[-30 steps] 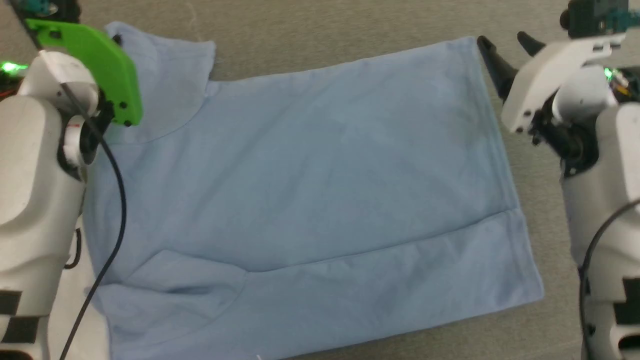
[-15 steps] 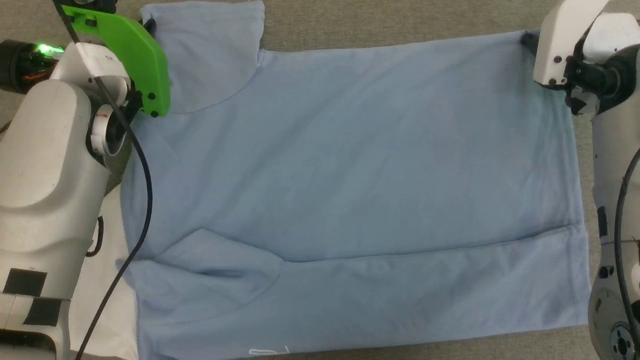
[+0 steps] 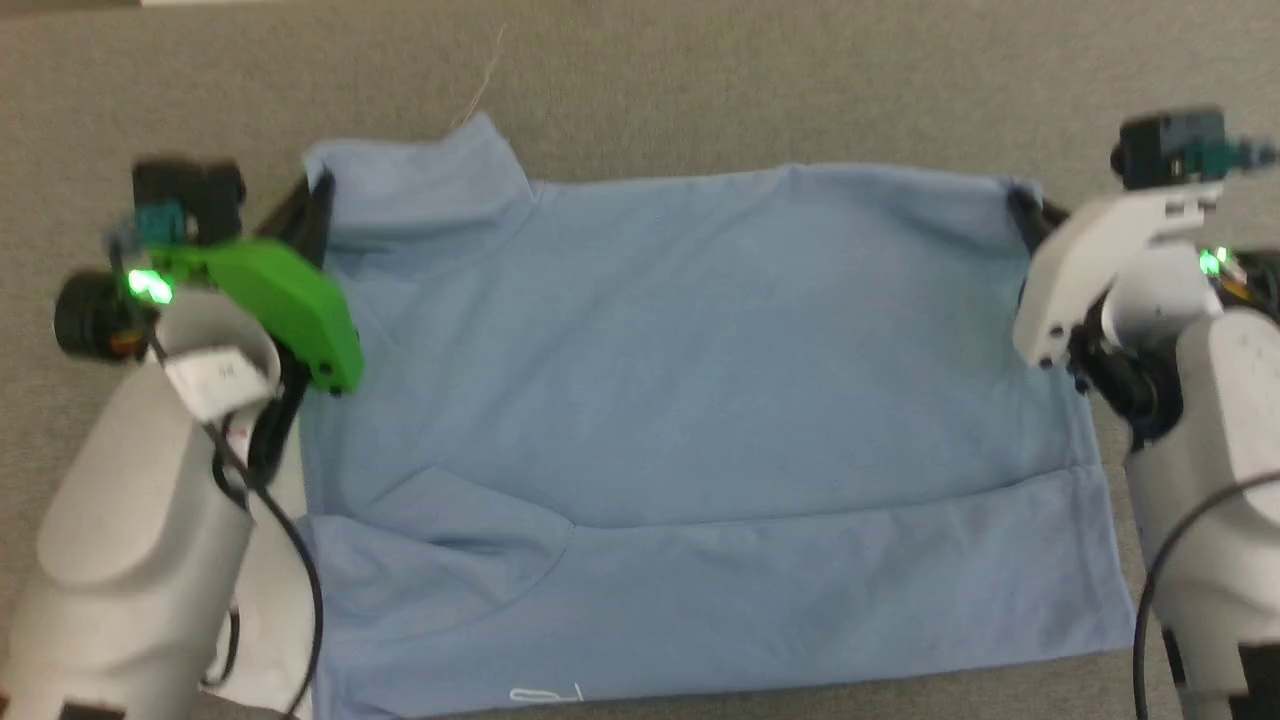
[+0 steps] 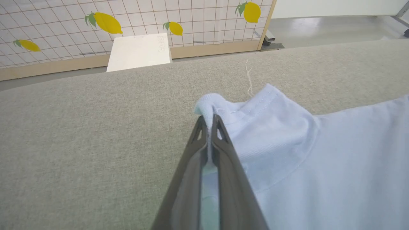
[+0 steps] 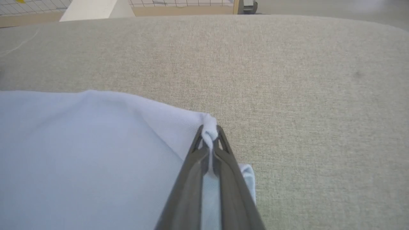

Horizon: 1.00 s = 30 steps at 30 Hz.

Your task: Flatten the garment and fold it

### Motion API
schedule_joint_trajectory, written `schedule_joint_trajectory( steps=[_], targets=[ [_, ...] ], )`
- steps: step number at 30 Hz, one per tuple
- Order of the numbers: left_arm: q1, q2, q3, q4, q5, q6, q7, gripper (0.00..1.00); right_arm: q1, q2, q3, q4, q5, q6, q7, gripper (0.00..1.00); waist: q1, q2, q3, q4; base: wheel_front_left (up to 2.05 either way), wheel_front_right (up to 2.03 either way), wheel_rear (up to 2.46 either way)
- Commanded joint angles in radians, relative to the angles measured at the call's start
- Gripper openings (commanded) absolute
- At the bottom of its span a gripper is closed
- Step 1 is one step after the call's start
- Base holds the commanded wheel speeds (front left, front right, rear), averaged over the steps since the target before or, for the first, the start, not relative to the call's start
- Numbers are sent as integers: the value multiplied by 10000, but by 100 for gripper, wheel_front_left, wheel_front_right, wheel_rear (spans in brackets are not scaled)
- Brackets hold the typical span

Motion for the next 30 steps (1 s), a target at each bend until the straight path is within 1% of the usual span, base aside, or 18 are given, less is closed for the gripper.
schedule_joint_trajectory(
  steps=[1,3,6,8,11,14,17,20,25,29,30],
  targets=[
    [577,28,81,-242,-87,130,-262,0,545,-117,77,-241,200,-13,-462,0,1,0,-1490,-37,0,0,0],
    [1383,9,232,-627,-308,248,-569,0,1260,-197,151,-565,433,-13,-1038,0,1,0,-1889,-7,0,0,0],
    [2749,-259,634,-1390,-945,496,-1052,0,2240,-340,230,-1008,682,-13,-1833,0,1,0,-2351,57,0,0,0],
    [3622,-377,779,-1846,-1260,618,-1217,0,2814,-410,155,-1157,837,-13,-2074,0,1,0,-2549,131,0,0,0],
    [4724,-487,872,-2360,-1589,772,-1307,0,3524,-567,54,-1277,941,-13,-1999,0,1,0,-2739,269,0,0,0],
    [5689,-594,955,-2703,-1980,812,-1350,0,4162,-772,-37,-1417,943,-13,-1494,0,1,0,-2823,402,0,0,0],
    [6370,-559,852,-2779,-2063,837,-1286,0,4622,-981,-17,-1515,955,-13,-791,0,1,0,-2809,502,0,0,0],
    [6775,-587,571,-2681,-2119,734,-1093,0,4962,-1216,112,-1621,903,-13,-83,0,1,0,-2705,612,0,0,0],
    [6759,-715,217,-2165,-2039,691,-899,0,5231,-1403,381,-1585,722,-13,949,0,1,0,-2448,782,0,0,0],
    [6495,-841,-88,-1602,-1985,547,-692,0,5250,-1399,435,-1395,571,-13,1651,0,1,0,-2350,858,0,0,0],
    [6457,-887,-162,-1463,-2000,531,-604,0,5252,-1364,422,-1358,549,-13,1787,4,1,0,-2358,876,0,0,0]
  ],
)
